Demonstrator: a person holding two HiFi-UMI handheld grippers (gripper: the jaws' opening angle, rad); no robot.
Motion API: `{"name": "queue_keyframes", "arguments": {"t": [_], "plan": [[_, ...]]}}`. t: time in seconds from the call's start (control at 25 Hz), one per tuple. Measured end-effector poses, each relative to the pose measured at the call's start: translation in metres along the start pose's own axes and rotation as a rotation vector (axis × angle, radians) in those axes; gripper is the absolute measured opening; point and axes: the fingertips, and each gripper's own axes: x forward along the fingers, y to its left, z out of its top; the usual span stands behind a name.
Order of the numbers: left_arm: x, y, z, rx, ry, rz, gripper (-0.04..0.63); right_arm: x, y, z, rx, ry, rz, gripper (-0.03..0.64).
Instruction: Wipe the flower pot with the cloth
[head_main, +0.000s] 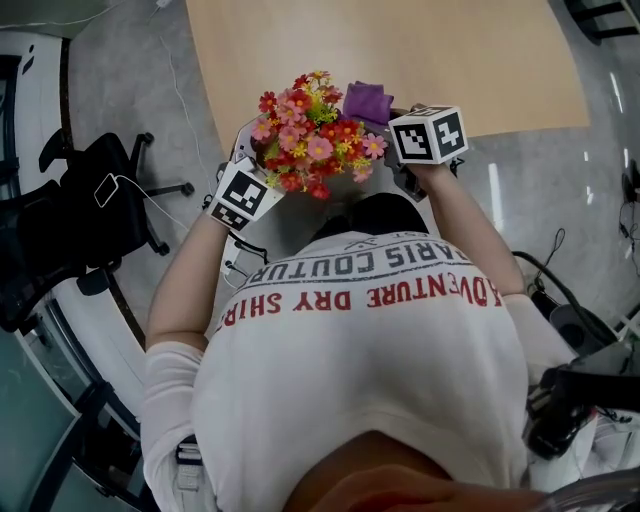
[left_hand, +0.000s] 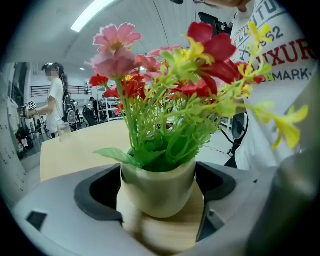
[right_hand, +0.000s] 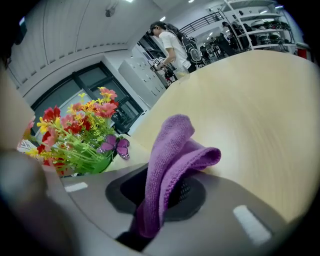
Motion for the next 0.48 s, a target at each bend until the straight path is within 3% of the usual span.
{"name": "queue_keyframes", "arguments": {"t": [0.16,0.28,0.48], "plan": [[-0.004,0.001,-0.003,-0.016,0.013,0.069,0.462,-0.009,0.0,0.002,-0.002,-0.035,0.003,0.053],[-0.013,0.003,-0.002,-0.081,0.007,0.142,0.476,-0.021,0.0,0.008,-0.004,-0.067,0.012,0.052],[-0.023,-0.013,0.011,-0.185,-0.019,0.374,0.524,-0.066,-0.001,0.003,-0.012,-0.105,0.037,0.052]]}}
